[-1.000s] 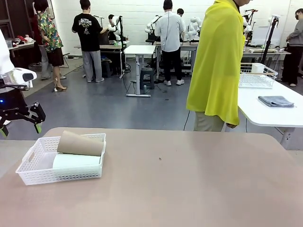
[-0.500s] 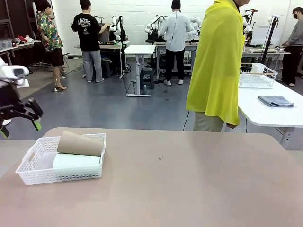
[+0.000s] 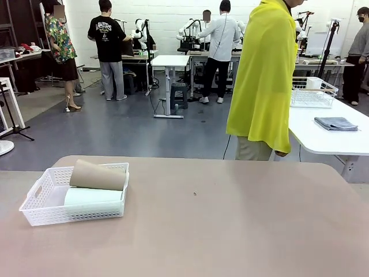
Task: Clean and organize the cups into the basket.
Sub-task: Move the Organizing basket back to the left side of the table.
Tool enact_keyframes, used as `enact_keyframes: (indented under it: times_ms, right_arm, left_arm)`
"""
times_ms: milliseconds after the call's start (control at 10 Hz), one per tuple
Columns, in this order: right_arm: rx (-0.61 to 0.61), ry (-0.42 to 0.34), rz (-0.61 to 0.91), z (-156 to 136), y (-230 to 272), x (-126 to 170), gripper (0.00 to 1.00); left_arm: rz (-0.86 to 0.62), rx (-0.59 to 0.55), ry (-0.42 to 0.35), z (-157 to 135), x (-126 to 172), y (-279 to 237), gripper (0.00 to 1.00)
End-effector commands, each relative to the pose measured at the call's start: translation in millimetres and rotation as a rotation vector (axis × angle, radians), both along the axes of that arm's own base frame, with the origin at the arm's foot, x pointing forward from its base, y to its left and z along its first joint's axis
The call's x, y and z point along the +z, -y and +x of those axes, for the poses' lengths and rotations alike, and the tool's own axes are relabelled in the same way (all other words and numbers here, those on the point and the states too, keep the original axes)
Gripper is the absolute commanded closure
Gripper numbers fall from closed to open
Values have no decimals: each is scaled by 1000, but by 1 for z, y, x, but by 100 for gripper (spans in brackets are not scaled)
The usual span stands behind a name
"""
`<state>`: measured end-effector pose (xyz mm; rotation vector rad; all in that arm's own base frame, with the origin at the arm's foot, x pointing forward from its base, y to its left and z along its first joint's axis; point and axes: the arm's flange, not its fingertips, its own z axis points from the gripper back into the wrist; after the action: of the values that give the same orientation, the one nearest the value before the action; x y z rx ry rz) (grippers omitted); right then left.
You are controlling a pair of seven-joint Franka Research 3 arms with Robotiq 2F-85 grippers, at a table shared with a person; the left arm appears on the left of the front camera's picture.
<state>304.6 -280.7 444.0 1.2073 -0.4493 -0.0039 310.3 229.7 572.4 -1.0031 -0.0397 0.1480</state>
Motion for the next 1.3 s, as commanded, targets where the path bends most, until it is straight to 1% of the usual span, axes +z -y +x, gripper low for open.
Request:
enact_keyframes:
  times_ms: [0,100,300,400,500,700,800,900,1200]
  right_arm:
    - [-10,6,-10,0,-1,1,0]
    - [-10,6,-10,0,-1,1,0]
    - [-10,6,-10,0,-1,1,0]
    - [-10,6,-10,0,-1,1,0]
    - [-10,6,-10,0,-1,1,0]
    - [-10,6,-10,0,-1,1,0]
    - [-10,6,-10,0,-1,1,0]
    - [-10,6,-10,0,-1,1,0]
    - [-10,6,-10,0,-1,1,0]
  left_arm:
    - [-171,2,68,18,-41,-32,0]
    - [-205,6,93,16,-60,-44,0]
    - [-316,-21,51,25,-89,-69,0]
    - [-348,-6,44,30,-100,-80,0]
    - [-357,9,53,29,-107,-84,0]
    - [-350,25,65,27,-113,-87,0]
    - [-346,50,64,22,-112,-88,0]
    - [-355,25,31,27,-123,-81,0]
    - [-355,25,31,27,-123,-81,0]
